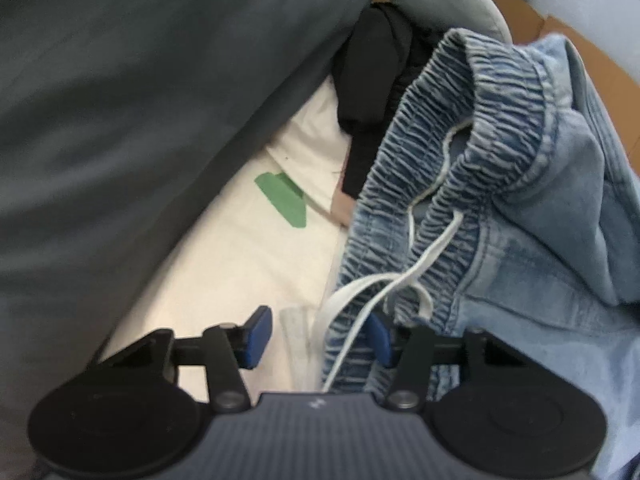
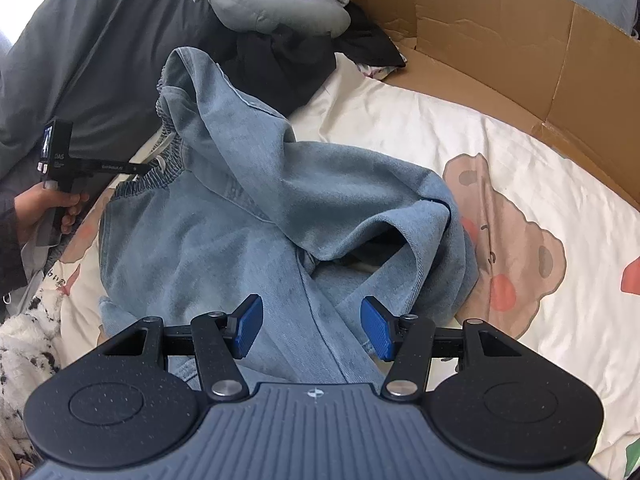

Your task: Fold clothes

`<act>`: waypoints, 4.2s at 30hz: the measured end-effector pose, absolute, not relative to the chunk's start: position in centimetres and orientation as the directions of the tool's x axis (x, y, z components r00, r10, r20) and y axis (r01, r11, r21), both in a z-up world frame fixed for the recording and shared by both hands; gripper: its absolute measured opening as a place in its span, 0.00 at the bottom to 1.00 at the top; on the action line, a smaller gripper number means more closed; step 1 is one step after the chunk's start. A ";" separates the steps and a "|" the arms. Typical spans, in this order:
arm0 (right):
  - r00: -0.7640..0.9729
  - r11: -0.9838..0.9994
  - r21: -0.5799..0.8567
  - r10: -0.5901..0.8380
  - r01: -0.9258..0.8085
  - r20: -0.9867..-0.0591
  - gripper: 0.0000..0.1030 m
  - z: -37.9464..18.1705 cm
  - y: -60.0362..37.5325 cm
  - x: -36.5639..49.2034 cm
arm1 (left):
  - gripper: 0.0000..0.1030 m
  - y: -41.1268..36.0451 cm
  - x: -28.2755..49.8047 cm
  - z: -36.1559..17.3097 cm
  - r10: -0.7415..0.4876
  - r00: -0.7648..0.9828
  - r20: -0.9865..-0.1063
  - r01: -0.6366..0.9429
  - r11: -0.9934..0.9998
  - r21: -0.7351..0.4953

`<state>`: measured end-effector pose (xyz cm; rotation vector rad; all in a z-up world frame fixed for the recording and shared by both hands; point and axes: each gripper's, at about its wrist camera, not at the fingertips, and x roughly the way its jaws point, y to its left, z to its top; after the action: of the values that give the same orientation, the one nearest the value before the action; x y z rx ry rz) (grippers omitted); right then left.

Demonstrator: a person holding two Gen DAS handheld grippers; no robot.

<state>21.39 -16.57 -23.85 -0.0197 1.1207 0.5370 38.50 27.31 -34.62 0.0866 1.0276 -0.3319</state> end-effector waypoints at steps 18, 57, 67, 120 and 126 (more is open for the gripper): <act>0.331 0.869 0.274 0.423 -0.413 -0.843 0.59 -23.1 -17.2 21.1 | 0.05 24.8 37.2 -31.7 -0.315 0.425 -0.849 0.444 0.890 -0.108; 0.350 0.861 0.300 0.453 -0.411 -0.820 0.59 -21.7 -18.0 21.2 | 0.35 16.3 33.2 -25.7 -0.492 0.107 -0.864 0.527 0.765 -0.371; 0.347 0.868 0.253 0.416 -0.427 -0.840 0.59 -22.5 -17.9 20.9 | 0.37 19.7 32.3 -25.7 -0.492 0.132 -0.860 0.488 0.788 -0.376; 0.429 0.977 0.087 0.164 -0.193 -0.888 0.01 -25.9 -23.8 26.8 | 0.65 29.4 21.2 -30.9 -0.380 0.257 -0.889 0.092 0.925 -0.369; 0.479 0.995 0.027 0.070 -0.095 -0.875 0.00 -24.4 -27.6 27.9 | 0.66 29.7 21.6 -32.0 -0.356 0.292 -0.888 0.078 0.934 -0.349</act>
<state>27.90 -27.57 -24.41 -0.0260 1.0665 0.1007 21.59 29.69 -32.05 -0.2579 1.2444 -0.2935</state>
